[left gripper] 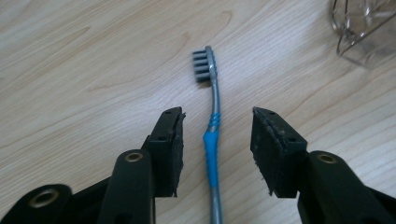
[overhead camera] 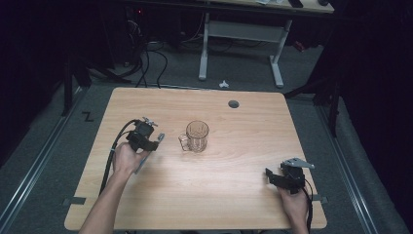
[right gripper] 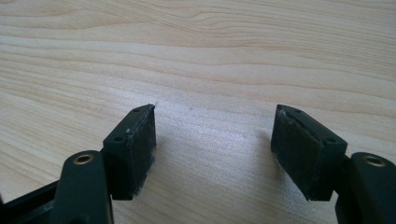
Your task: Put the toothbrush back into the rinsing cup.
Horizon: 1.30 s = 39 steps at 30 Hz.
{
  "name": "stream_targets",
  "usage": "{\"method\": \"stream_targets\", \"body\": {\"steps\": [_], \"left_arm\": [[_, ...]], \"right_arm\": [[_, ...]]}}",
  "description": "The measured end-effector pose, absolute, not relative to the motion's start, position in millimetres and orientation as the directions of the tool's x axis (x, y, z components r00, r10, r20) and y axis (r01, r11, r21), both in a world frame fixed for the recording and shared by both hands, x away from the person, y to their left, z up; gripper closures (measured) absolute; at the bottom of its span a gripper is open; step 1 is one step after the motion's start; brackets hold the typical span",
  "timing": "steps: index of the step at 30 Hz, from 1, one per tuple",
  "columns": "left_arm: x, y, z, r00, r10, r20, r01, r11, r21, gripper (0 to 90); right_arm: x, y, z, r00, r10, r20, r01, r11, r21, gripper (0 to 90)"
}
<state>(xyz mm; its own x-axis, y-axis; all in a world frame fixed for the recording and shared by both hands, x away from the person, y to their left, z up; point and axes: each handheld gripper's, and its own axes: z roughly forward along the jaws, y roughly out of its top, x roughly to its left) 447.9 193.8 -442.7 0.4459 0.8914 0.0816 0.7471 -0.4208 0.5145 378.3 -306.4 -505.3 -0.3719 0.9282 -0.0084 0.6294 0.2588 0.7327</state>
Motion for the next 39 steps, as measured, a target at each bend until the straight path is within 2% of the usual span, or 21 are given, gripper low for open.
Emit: {"method": "stream_targets", "body": {"steps": [4,20,28,39], "left_arm": [[455,192,-451,0.446,0.89,0.094,0.772,-0.436,0.463,57.8],[467,191,-472,0.449,0.89,0.082,0.805,-0.443,0.395,69.6],[468,193,-474,0.448,0.893,0.049,0.812,-0.429,0.396,76.8],[467,193,-473,0.457,0.888,0.05,0.808,-0.438,0.394,79.2]], "right_arm": [[378,-307,-505,-0.373,0.928,-0.007,0.629,0.259,0.733,31.2],[378,-307,-505,-0.373,0.928,-0.008,0.629,0.259,0.733,31.2],[378,-306,-505,-0.372,0.928,-0.008,0.63,0.259,0.733,31.2],[378,-306,-505,-0.371,0.929,-0.011,0.63,0.26,0.732,31.2]]}}
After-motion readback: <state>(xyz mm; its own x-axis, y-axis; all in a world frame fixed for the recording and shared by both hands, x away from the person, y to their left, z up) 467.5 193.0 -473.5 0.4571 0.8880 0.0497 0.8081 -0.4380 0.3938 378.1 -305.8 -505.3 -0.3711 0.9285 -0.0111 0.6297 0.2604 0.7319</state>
